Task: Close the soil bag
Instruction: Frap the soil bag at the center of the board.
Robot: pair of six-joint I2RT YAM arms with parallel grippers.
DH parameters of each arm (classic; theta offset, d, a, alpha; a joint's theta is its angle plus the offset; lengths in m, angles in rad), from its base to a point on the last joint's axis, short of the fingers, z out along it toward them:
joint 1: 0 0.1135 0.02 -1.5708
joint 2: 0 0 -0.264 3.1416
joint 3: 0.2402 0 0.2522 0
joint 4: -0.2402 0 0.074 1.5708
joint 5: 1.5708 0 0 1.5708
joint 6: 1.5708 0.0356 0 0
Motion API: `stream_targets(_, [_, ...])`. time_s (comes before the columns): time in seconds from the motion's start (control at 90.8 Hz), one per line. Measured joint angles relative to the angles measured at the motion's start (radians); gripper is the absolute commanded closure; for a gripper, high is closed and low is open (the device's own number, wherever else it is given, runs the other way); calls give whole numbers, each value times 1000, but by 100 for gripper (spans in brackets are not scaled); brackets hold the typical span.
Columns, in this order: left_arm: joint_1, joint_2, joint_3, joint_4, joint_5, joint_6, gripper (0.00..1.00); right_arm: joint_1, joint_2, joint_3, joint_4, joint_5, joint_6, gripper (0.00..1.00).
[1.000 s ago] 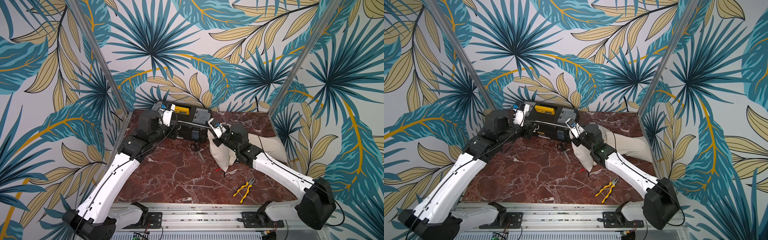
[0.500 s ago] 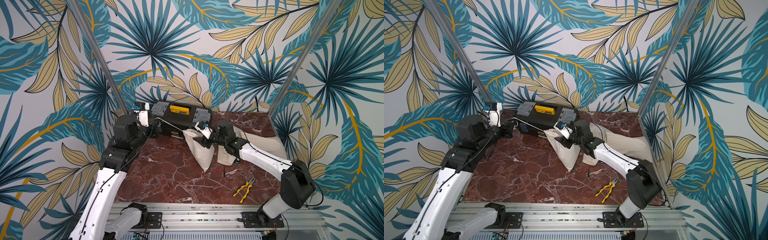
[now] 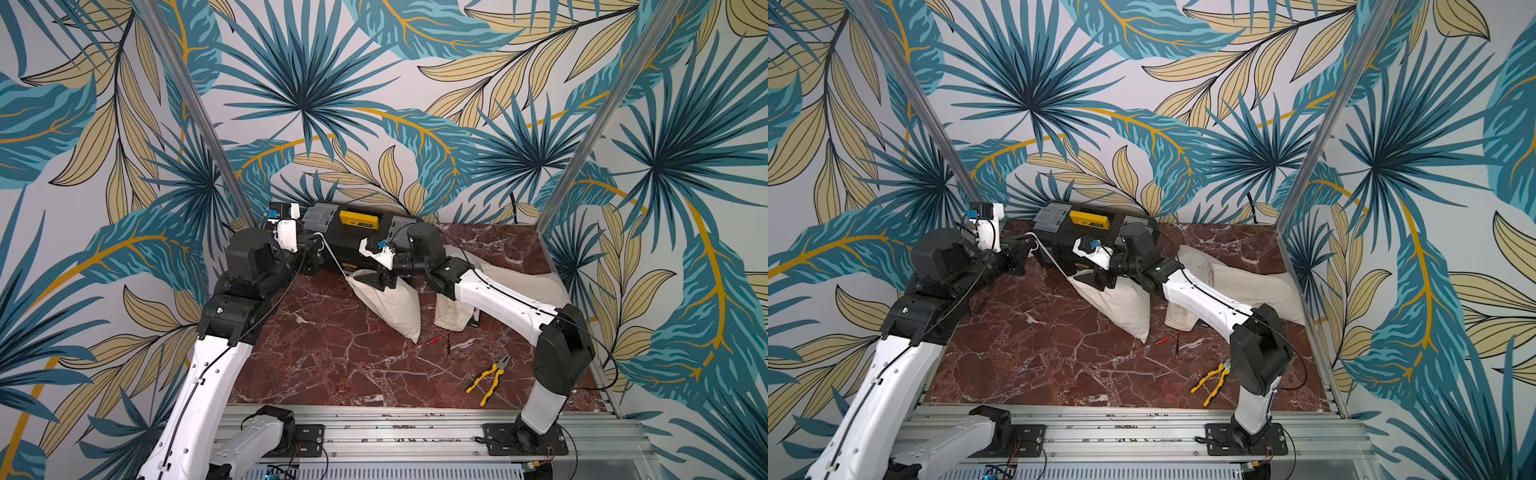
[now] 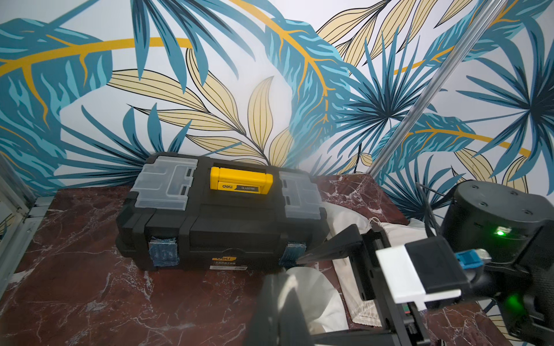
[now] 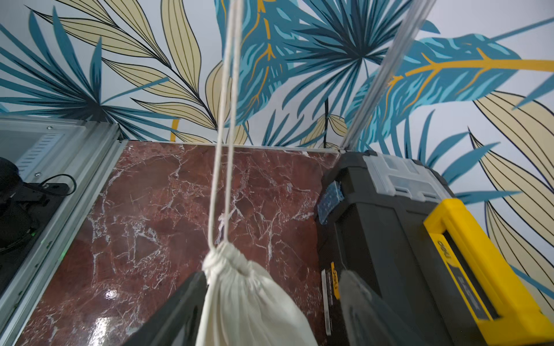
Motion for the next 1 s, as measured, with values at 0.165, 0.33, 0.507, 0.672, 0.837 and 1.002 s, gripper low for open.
stream_targets(0.165, [0,-2,0,4,11,-5,100,24,34,21,-36,-62,-16,28])
stream_targets(0.33, [1,-11,0,6,22,-11,100,38,35,21,-15,-64,-3,58])
stream_targets(0.507, [1,-21,0,3,26,-11,100,38,70,43,16,-31,20,90])
stream_targets(0.672, [1,-20,32,-75,19,-8,100,40,77,26,40,53,4,99])
stream_targets(0.837, [2,0,91,-224,18,-1,100,23,63,-63,143,128,3,96])
stream_targets(1.002, [1,48,140,-342,28,18,100,-20,0,-211,256,159,14,89])
